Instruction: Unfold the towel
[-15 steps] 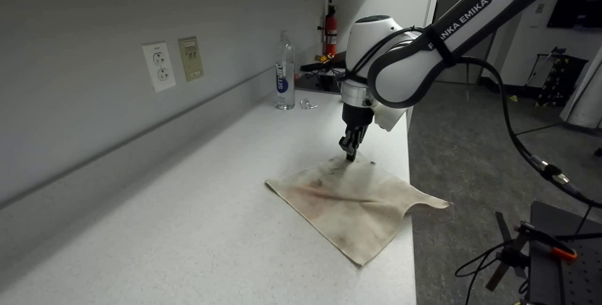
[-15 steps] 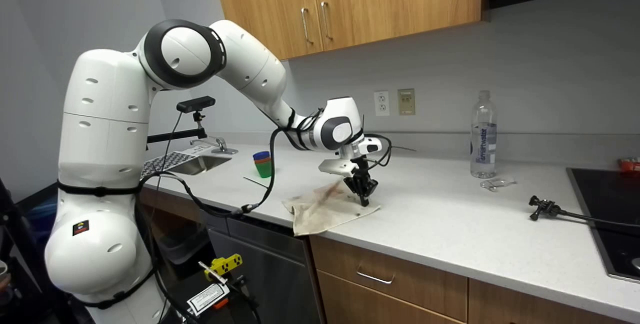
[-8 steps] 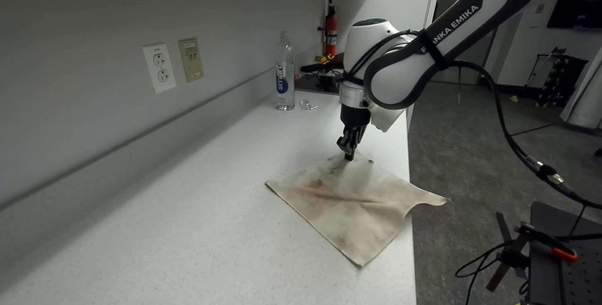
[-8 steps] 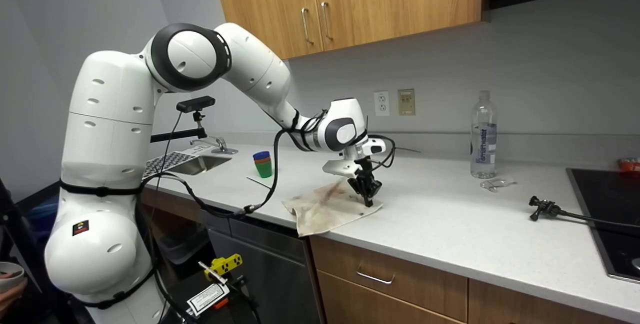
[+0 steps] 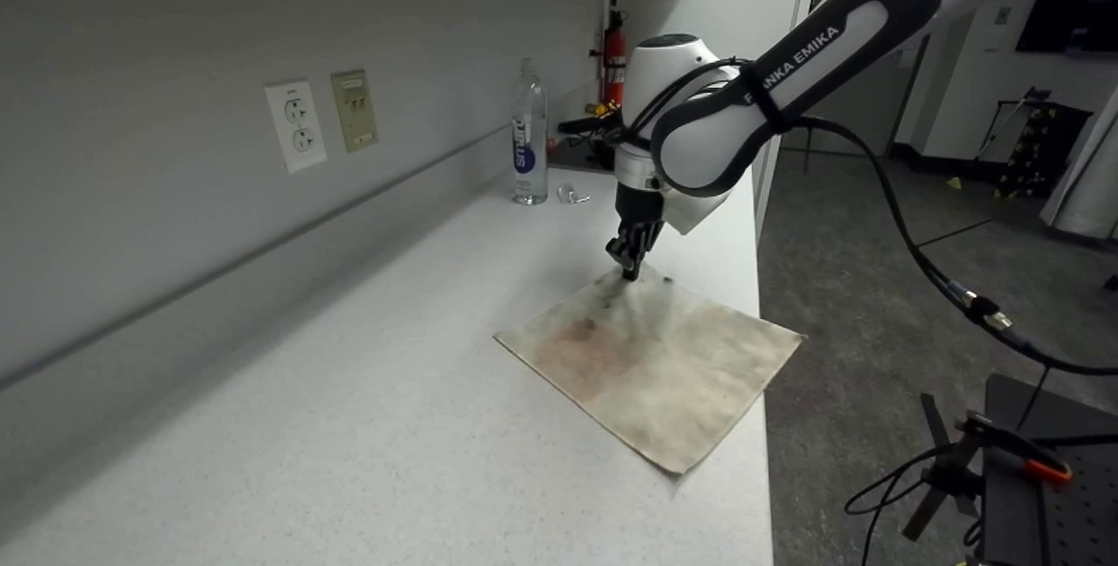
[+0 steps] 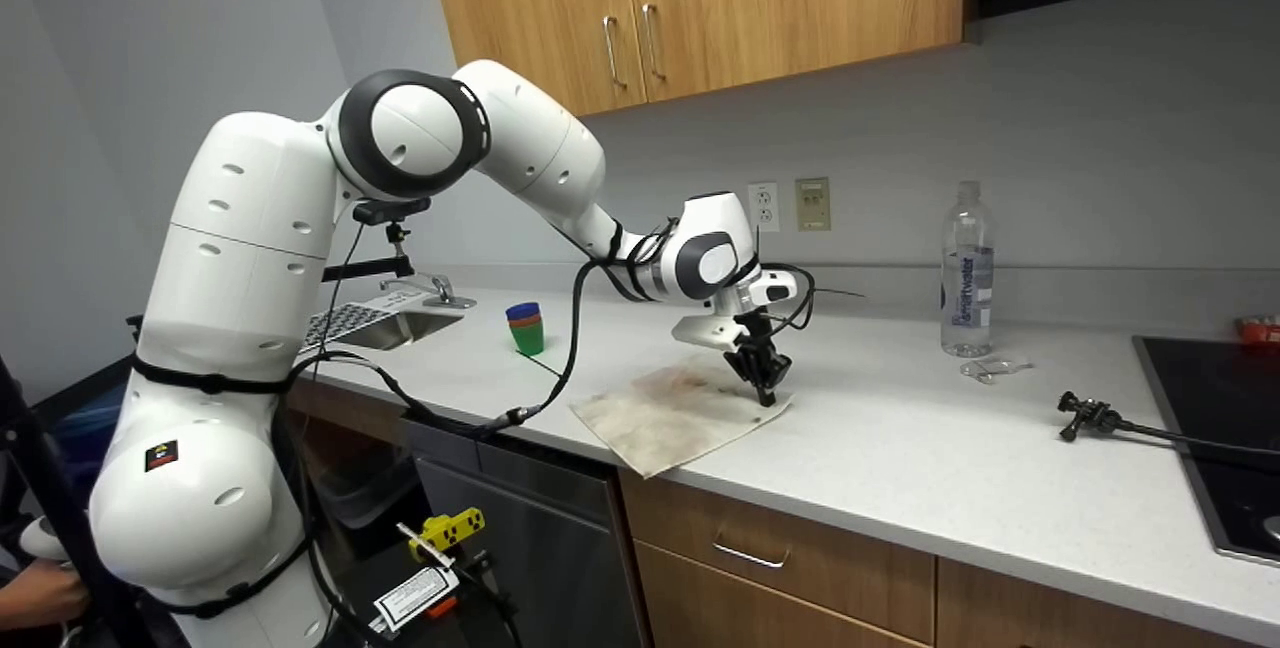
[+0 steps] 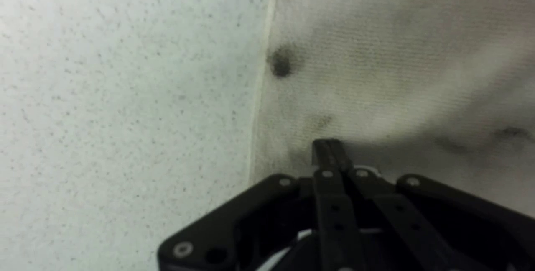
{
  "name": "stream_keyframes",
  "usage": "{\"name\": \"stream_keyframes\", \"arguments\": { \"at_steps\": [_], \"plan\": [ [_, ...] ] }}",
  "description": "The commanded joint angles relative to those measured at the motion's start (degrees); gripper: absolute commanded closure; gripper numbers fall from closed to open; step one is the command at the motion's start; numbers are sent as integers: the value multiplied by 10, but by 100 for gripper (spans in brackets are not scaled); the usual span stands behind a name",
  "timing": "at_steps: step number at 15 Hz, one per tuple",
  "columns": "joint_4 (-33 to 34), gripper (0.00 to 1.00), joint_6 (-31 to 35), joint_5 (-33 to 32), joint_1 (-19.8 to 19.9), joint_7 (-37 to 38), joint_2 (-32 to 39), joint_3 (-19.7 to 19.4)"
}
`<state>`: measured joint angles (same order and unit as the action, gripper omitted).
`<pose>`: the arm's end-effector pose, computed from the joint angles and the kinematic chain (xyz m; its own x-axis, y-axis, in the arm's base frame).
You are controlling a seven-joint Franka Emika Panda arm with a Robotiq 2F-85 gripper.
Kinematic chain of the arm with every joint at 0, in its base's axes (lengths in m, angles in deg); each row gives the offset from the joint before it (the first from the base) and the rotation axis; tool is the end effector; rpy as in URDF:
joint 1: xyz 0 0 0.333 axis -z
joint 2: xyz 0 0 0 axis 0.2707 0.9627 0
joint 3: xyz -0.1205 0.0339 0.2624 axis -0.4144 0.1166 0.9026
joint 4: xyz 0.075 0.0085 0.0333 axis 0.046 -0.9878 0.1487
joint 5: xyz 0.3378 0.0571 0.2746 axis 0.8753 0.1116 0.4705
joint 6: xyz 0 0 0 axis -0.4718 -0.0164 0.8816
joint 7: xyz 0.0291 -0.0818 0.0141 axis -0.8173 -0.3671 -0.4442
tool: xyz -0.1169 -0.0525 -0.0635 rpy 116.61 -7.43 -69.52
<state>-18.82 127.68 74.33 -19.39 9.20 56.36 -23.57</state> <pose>0.6875 0.0019 0.1615 0.9906 0.0096 0.1362 -0.0064 -0.9931 0.1170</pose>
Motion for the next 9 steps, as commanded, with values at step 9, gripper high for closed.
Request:
{"name": "stream_keyframes", "arguments": {
  "at_steps": [9],
  "plan": [
    [211, 100, -53, 3, -5, 18, 127, -15]
  ]
}}
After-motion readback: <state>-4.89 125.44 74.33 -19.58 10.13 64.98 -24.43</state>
